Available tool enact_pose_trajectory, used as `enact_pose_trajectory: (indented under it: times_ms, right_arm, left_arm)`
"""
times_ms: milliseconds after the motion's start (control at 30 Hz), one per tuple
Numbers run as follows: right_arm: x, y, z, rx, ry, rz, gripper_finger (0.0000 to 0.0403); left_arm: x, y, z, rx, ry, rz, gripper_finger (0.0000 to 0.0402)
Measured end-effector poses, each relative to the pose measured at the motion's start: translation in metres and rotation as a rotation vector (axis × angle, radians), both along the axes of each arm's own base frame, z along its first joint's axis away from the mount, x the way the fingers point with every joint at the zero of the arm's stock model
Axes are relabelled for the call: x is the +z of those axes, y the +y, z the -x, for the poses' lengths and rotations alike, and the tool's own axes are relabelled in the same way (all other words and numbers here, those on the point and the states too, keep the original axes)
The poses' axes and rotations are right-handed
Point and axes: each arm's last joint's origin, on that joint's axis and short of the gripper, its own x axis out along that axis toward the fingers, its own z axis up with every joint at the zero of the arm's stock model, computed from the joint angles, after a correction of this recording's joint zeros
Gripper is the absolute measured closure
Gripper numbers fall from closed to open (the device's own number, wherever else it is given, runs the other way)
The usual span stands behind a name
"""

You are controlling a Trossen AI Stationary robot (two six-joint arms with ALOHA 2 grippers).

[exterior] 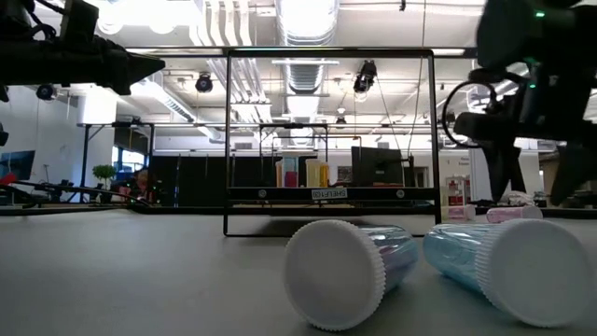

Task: Pick and place medicine bottles onto shelf by color
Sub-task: Put the middle pink pill bottle on the shelf

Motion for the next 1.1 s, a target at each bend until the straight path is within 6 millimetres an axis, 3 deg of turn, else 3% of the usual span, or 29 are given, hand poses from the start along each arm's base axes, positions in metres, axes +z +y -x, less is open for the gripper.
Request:
enact_pose_trajectory:
  times_ms: [433, 933, 1100]
  right_arm:
    - [-0.039, 0.021, 0.017, 0.053, -0.063, 0.302, 0.0074]
    - [-0.064, 0.040, 0.021, 0.030, -0.097, 0.411, 0.0078]
    - [-0.064, 0.041, 0.023, 0.038, -0.098, 0.406, 0.0106]
  left_arm:
    - [0.000, 0.000, 0.000, 0.000, 0.000, 0.000, 0.0330]
    - [0.000, 0.000, 0.000, 0.001, 0.000, 0.000, 0.0330]
    - [0.000, 0.000, 0.000, 0.000, 0.000, 0.000, 0.0330]
